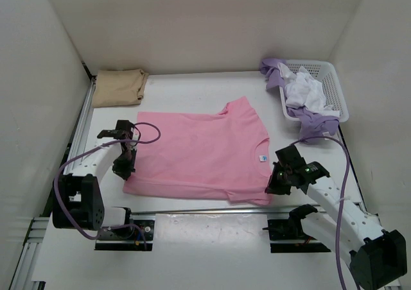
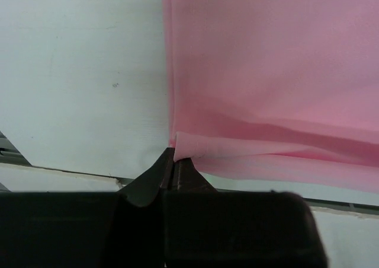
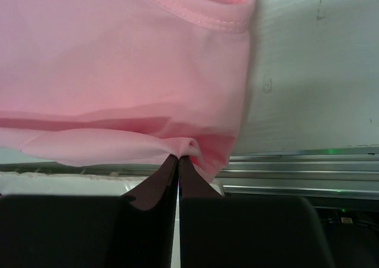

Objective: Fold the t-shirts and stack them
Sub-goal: Fold the flattened tshirt in 1/3 of the way

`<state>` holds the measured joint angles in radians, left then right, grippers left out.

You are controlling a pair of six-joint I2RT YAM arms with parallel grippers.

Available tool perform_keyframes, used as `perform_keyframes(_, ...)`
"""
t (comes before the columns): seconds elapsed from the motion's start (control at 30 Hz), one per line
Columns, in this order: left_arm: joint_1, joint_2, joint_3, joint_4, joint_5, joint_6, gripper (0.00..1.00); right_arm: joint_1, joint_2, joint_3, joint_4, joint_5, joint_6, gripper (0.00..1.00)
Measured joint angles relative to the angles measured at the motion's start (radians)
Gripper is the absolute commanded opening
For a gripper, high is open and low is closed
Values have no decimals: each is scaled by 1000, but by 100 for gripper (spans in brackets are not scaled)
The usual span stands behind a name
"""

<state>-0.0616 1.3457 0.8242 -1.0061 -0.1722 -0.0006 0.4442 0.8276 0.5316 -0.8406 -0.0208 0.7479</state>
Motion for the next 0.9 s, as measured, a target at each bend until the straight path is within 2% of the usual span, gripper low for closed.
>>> perform_keyframes(0.13,0,11,36,-4,0,0,10,2,69,51,28,18,-24,0)
perform_keyframes(0.37,0,130,201,32,-6,0,10,0,346,217,137,65,-126,0)
perform_keyframes(0.6,2,208,217,51,-10,0,10,-39,575,334,219,105,-223,0)
perform_keyframes(0.9,37,251,232,73,-11,0,10,-63,668,390,259,124,-266,0)
